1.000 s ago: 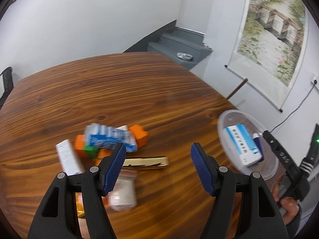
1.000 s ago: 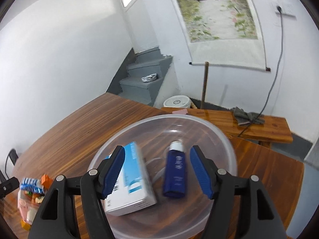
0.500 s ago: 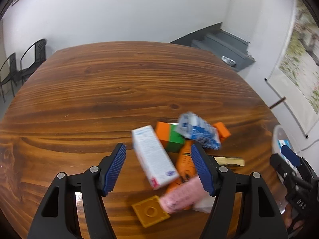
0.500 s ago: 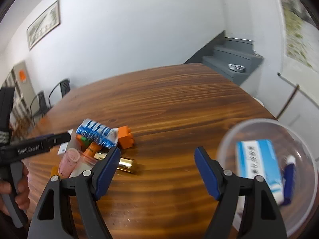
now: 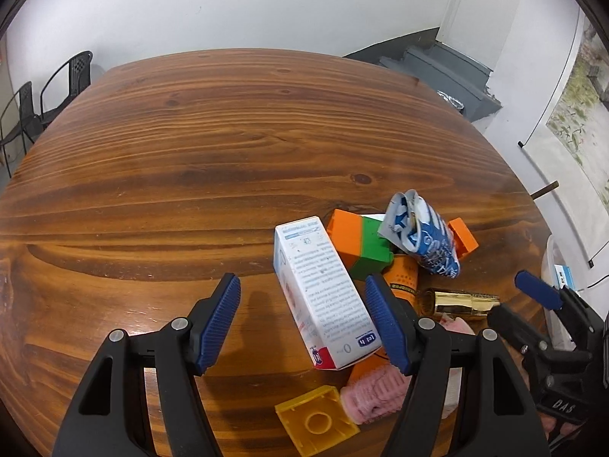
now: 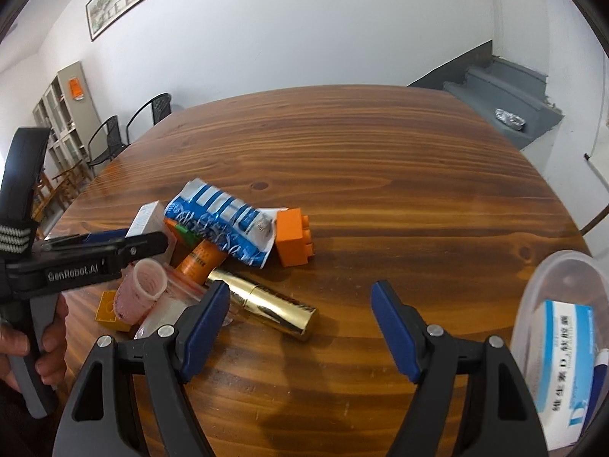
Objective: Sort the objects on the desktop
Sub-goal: 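Return both grippers to the pile and grasp the white medicine box with the left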
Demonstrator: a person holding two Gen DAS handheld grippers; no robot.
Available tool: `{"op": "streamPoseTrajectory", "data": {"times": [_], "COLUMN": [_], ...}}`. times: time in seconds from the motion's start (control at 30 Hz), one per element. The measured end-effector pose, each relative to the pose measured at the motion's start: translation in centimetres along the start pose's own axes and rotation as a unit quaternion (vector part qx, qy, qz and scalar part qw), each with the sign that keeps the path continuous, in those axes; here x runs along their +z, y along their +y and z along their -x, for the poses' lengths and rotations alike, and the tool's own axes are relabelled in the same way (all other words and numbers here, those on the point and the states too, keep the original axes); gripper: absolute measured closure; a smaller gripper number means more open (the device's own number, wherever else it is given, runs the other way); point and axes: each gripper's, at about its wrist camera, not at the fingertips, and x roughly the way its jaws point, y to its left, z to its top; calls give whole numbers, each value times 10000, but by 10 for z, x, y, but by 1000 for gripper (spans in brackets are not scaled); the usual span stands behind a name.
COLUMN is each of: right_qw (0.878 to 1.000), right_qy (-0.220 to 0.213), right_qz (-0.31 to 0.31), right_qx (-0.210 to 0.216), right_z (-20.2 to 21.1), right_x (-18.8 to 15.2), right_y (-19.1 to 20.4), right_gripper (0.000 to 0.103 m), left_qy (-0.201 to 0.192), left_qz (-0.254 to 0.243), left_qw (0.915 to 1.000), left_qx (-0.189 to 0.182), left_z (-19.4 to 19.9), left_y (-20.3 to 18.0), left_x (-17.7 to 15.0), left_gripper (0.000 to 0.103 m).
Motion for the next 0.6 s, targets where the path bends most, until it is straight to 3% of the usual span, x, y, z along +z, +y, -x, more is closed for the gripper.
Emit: {"op": "streamPoseTrajectory", "data": {"times": [0.13,0.27,0.37,0.43,0.6], "right_qw": [9998,9973,9917,9922,9983], "right_qy": [138,246,227,154,42], "right_qz": [101,103,165,189,-61], "right_qx": [138,686,1258,1225,576], "right_z": [-5,-1,8,8,1], "right_x": [-6,-11,-14,-13,-11], "right_y": [5,10,15,19,8], "right_gripper": [23,23,23,23,23], "left_qy": [39,124,135,117,27], "left_qz": [-127,49,80,10,-270], "left_qw": [9979,9969,9976,9982,9974], "left_qx": [641,775,670,581,674], "left_z": [-6,-10,-10,-11,-14], "left_y": [6,18,18,15,6], "left_x": [1,3,2,1,-1], "left_gripper": [31,31,31,31,31]}}
